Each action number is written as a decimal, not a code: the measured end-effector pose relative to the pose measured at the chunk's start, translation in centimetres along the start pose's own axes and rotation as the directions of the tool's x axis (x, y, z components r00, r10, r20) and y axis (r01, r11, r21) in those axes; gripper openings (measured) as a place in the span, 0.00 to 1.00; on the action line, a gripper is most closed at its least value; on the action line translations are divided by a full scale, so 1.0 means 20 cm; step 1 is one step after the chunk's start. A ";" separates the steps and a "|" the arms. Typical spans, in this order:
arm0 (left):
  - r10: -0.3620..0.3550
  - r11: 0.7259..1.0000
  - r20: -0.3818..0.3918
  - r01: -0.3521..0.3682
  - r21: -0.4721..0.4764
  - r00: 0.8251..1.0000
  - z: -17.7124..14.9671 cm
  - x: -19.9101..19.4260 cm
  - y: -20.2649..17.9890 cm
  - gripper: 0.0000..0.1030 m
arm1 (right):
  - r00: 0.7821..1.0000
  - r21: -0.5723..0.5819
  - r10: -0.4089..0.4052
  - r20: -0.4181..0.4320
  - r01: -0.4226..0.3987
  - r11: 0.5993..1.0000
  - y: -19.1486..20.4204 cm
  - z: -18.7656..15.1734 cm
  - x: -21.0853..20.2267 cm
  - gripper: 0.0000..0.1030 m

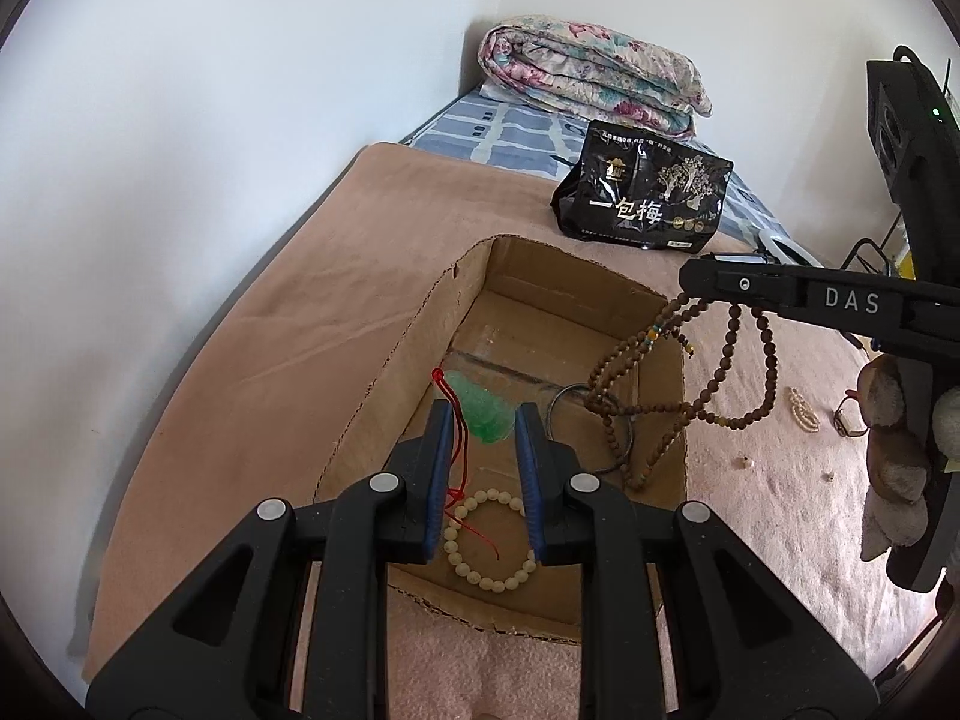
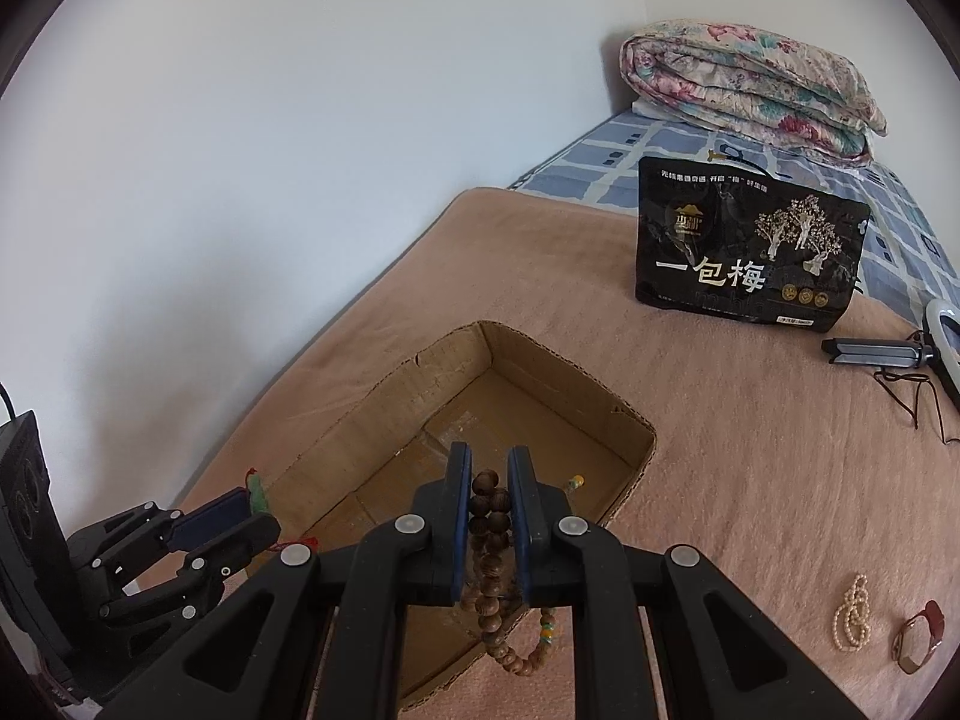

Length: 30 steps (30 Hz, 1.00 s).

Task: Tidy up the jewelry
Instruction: 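Lower both tools into the box and open them, releasing pendant and prayer beads, then withdraw both open tools from the box toward the red watch and pearls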

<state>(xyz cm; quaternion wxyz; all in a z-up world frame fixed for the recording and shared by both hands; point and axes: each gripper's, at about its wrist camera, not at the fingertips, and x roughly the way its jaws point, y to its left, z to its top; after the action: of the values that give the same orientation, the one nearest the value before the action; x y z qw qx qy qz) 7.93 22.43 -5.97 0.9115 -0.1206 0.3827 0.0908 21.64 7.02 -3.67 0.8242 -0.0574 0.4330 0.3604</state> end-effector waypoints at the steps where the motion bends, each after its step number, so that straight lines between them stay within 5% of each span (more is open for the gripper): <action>1: -0.001 1.000 -0.002 0.001 0.002 1.000 0.00 0.00 0.00 0.20 | 1.000 0.001 -0.001 -0.004 0.001 1.000 0.00 -0.01 0.01 0.10; 8: 0.001 1.000 0.003 -0.001 0.006 1.000 0.00 0.00 -0.02 0.20 | 1.000 0.012 0.003 -0.008 -0.003 1.000 -0.04 -0.02 0.02 0.14; 13: 0.014 1.000 0.004 -0.014 0.017 1.000 0.00 0.01 -0.03 0.21 | 1.000 0.010 -0.012 0.010 0.012 1.000 -0.04 -0.01 -0.01 0.37; 16: 0.018 1.000 0.015 -0.018 0.012 1.000 0.01 0.00 -0.04 0.47 | 0.999 0.016 -0.028 0.024 0.028 0.999 -0.05 -0.01 -0.03 0.57; 20: 0.028 0.999 0.031 -0.028 0.021 0.999 0.02 -0.01 -0.04 0.49 | 0.998 0.030 -0.043 0.051 0.042 0.999 -0.07 -0.01 -0.07 0.78; 30: 0.043 0.997 0.096 -0.049 0.062 0.994 0.04 -0.09 -0.12 0.52 | 0.991 0.056 -0.068 0.113 0.062 0.996 -0.11 -0.01 -0.19 0.92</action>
<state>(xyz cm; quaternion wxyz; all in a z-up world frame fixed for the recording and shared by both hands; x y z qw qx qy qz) 7.87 20.21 -3.80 0.9297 -0.0778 0.3443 0.1051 21.53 3.15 -1.38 0.8603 -0.0289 0.3920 0.3245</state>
